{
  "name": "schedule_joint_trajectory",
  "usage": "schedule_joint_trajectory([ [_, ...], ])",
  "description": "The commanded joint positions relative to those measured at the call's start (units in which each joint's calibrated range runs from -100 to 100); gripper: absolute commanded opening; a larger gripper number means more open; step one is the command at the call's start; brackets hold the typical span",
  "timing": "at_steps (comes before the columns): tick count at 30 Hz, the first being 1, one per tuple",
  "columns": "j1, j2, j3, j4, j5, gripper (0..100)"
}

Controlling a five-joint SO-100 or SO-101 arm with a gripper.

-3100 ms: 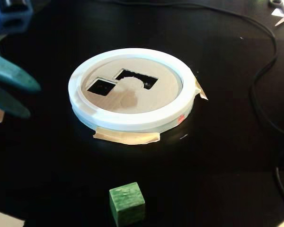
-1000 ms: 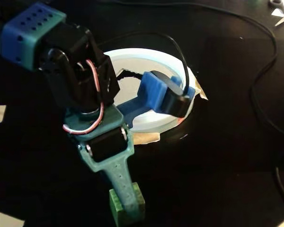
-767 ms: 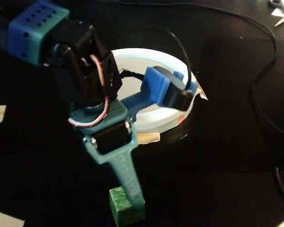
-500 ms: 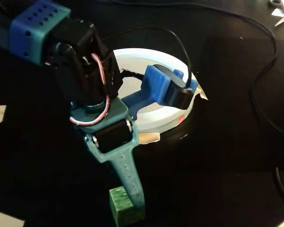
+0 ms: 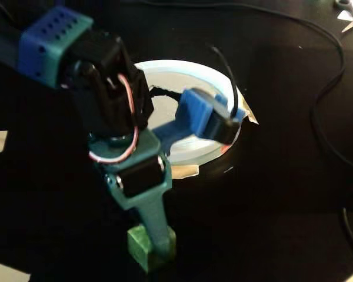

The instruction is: Pick up the square block and drop it in corresponding square shaped hole

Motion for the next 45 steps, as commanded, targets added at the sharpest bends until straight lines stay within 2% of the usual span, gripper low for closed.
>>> schedule_joint_trajectory([
  [1, 0.2, 0.1, -4.1, -0.6, -0.3, 61],
  [12, -0.5, -0.9, -4.8, -0.6, -0.3, 58],
  [15, -0.5, -0.9, -4.8, -0.5, -0.1, 46],
  [18, -0.5, -1.0, -4.8, -0.5, 0.0, 39],
  [27, -0.6, -7.6, -4.0, -0.3, 0.4, 38],
  [32, -0.6, -8.8, -4.9, 5.0, 0.3, 32],
  [37, -1.8, -14.5, -3.9, 5.8, 0.3, 33],
  [45, -10.1, -34.4, -4.9, 19.2, -0.7, 33],
])
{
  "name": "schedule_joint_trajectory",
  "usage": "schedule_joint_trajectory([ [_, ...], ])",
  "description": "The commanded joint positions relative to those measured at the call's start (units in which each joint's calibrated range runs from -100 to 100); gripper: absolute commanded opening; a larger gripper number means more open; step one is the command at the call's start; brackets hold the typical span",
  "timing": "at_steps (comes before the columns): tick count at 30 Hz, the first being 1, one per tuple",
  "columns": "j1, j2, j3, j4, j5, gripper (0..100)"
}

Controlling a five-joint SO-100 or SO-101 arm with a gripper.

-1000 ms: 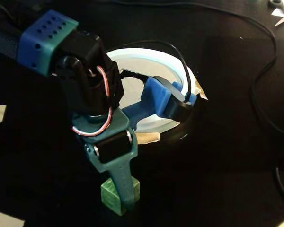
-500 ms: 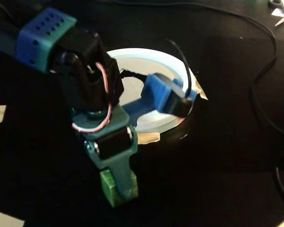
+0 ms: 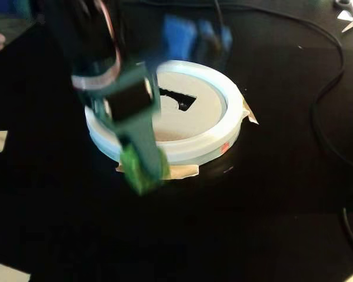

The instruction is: Pick up the square block and drop it in corresponding square shaped hole

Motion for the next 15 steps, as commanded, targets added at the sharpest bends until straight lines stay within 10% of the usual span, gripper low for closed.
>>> schedule_joint_trajectory([
  [1, -5.9, -17.2, -4.9, 7.5, -1.4, 33],
  [15, -40.4, -21.5, 1.4, 13.1, -8.2, 33],
])
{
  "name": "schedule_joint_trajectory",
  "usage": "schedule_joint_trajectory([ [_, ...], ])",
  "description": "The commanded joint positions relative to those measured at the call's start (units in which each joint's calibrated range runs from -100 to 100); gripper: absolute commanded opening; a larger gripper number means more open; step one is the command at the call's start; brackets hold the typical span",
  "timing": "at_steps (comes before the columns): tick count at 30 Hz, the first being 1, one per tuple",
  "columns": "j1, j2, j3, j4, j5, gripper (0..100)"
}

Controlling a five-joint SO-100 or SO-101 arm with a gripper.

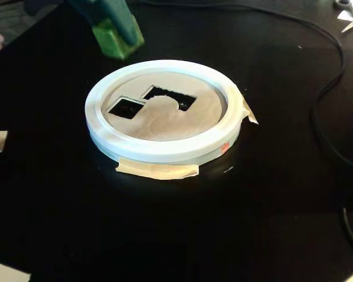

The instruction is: Pick up the square block and drop it in corresponding square shaped hole

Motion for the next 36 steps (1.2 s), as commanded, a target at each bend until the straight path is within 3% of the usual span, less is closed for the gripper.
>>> schedule_joint_trajectory([
  [1, -7.0, -4.2, 2.9, -1.6, -1.6, 33],
  [13, -8.6, -1.2, 27.7, -33.7, -1.7, 33],
  [20, -11.7, 7.6, 28.2, -38.4, -1.7, 33],
  [33, -10.6, 15.3, 28.5, -37.6, -1.7, 33],
  [36, -10.4, 16.1, 28.4, -37.3, -1.7, 40],
])
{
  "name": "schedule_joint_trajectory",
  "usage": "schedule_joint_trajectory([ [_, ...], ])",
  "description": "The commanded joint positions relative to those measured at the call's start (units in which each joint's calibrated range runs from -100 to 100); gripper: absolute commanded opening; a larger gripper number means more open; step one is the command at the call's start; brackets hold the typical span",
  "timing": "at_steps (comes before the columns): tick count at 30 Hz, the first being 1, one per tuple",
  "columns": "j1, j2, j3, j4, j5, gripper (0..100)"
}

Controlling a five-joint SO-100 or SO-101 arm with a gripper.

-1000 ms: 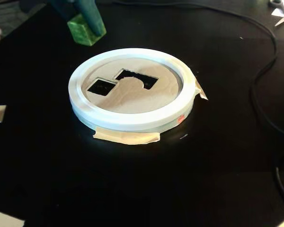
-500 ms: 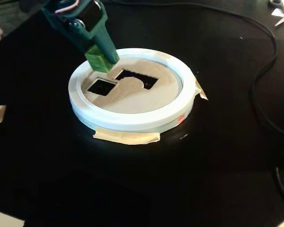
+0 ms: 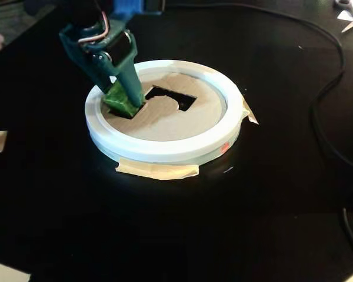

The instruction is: Pick up the square block and drop it in corresponding square shaped hole

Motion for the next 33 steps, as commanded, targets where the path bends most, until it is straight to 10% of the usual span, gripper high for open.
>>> schedule_joint_trajectory([
  [1, 0.4, 0.5, -0.1, -0.4, -0.4, 46],
  [7, -1.0, -0.7, -0.2, -0.2, -0.4, 83],
  [33, -7.2, -13.3, -1.2, 0.6, 0.2, 84],
])
